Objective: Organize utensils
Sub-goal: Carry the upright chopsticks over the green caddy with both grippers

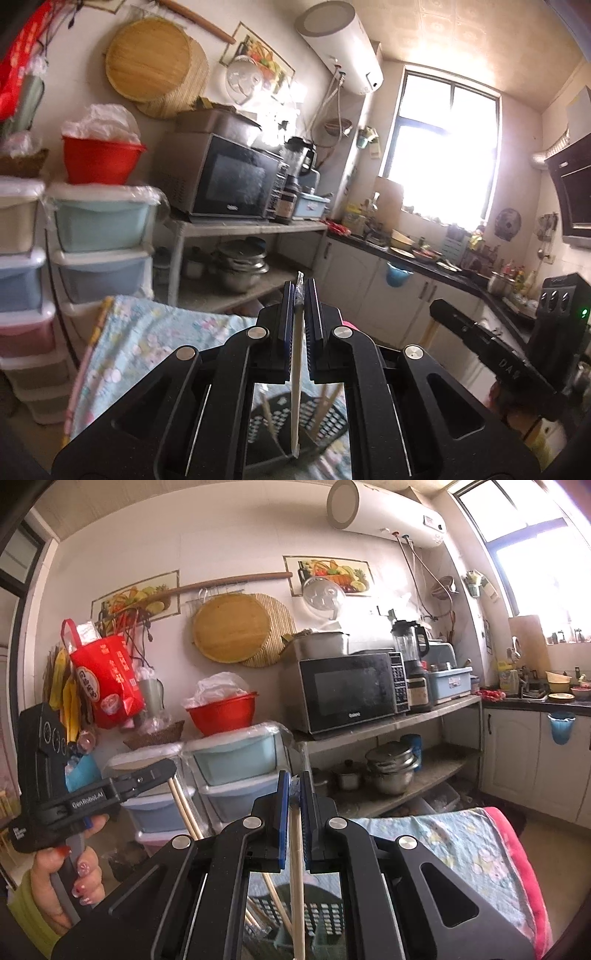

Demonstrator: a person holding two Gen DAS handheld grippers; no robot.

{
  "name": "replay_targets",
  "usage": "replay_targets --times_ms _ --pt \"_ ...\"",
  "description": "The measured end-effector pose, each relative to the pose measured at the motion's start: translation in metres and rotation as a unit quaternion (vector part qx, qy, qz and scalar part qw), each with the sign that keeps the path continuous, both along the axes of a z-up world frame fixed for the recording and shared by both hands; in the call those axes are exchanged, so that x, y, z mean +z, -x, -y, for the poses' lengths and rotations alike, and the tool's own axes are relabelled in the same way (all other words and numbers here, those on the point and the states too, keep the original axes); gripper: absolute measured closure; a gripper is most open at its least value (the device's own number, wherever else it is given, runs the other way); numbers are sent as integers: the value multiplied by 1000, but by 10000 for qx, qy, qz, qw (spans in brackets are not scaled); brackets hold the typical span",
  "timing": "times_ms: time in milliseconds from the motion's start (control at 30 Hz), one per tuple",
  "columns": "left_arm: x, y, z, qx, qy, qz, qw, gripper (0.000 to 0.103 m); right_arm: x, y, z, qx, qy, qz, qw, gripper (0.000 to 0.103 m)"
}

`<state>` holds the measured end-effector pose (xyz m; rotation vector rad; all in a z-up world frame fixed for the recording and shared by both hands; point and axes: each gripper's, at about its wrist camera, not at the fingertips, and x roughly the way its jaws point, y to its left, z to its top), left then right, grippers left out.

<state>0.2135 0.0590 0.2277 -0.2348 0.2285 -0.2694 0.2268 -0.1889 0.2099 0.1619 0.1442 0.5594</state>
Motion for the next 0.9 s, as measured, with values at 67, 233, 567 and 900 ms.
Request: replay_targets --times_ms 67,233,567,900 --pt "-1 -2 -3 71 -37 23 10000 100 1 -4 -3 12 -35 45 10000 97" --pt "-11 -8 -7 142 -48 -55 9999 100 3 -14 -14 47 -21 197 9998 97" --pt "-38 -16 -4 220 -143 -153 9995 100 -13 -33 -34 129 17 178 9998 97" --pt "-74 -19 5 217 -167 -306 9992 100 -31 -48 -54 44 301 193 9993 97"
